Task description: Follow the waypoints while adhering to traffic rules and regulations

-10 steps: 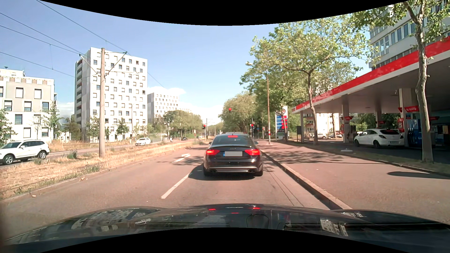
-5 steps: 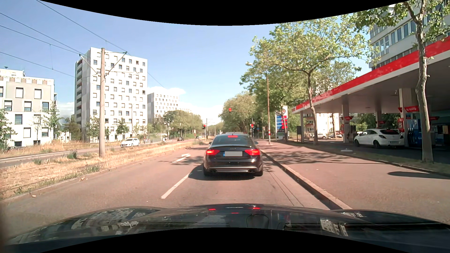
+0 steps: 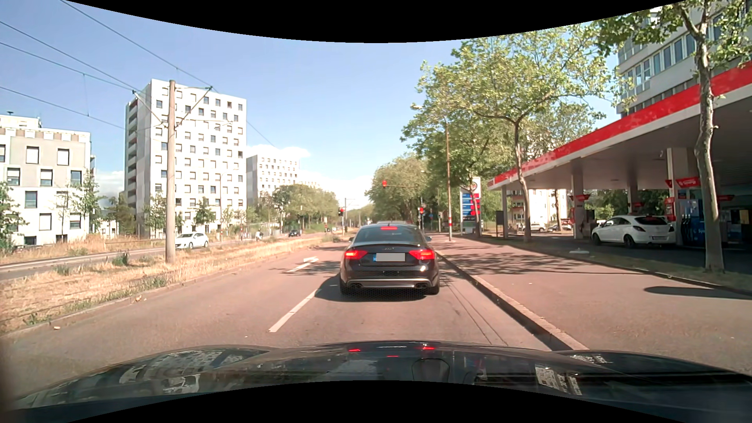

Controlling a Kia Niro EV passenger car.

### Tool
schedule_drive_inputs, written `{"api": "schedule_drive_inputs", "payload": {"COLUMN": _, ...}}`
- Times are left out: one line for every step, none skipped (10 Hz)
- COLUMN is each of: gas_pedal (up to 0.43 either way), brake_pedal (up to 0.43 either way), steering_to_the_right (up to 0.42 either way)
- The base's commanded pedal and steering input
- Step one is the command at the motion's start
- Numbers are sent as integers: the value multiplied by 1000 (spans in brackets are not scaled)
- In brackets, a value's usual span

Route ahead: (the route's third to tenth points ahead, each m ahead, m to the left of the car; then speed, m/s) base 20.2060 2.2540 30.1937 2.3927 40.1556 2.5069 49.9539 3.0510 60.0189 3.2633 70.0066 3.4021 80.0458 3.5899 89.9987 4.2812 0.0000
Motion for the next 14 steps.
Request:
{"api": "schedule_drive_inputs", "payload": {"gas_pedal": 0, "brake_pedal": 0, "steering_to_the_right": -10}}
{"api": "schedule_drive_inputs", "payload": {"gas_pedal": 0, "brake_pedal": 0, "steering_to_the_right": -10}}
{"api": "schedule_drive_inputs", "payload": {"gas_pedal": 0, "brake_pedal": 0, "steering_to_the_right": -10}}
{"api": "schedule_drive_inputs", "payload": {"gas_pedal": 0, "brake_pedal": 0, "steering_to_the_right": -10}}
{"api": "schedule_drive_inputs", "payload": {"gas_pedal": 0, "brake_pedal": 0, "steering_to_the_right": -10}}
{"api": "schedule_drive_inputs", "payload": {"gas_pedal": 0, "brake_pedal": 0, "steering_to_the_right": -10}}
{"api": "schedule_drive_inputs", "payload": {"gas_pedal": 0, "brake_pedal": 0, "steering_to_the_right": -10}}
{"api": "schedule_drive_inputs", "payload": {"gas_pedal": 0, "brake_pedal": 0, "steering_to_the_right": -10}}
{"api": "schedule_drive_inputs", "payload": {"gas_pedal": 0, "brake_pedal": 0, "steering_to_the_right": -10}}
{"api": "schedule_drive_inputs", "payload": {"gas_pedal": 0, "brake_pedal": 0, "steering_to_the_right": -10}}
{"api": "schedule_drive_inputs", "payload": {"gas_pedal": 0, "brake_pedal": 0, "steering_to_the_right": -10}}
{"api": "schedule_drive_inputs", "payload": {"gas_pedal": 0, "brake_pedal": 0, "steering_to_the_right": -10}}
{"api": "schedule_drive_inputs", "payload": {"gas_pedal": 0, "brake_pedal": 0, "steering_to_the_right": -10}}
{"api": "schedule_drive_inputs", "payload": {"gas_pedal": 0, "brake_pedal": 0, "steering_to_the_right": -10}}
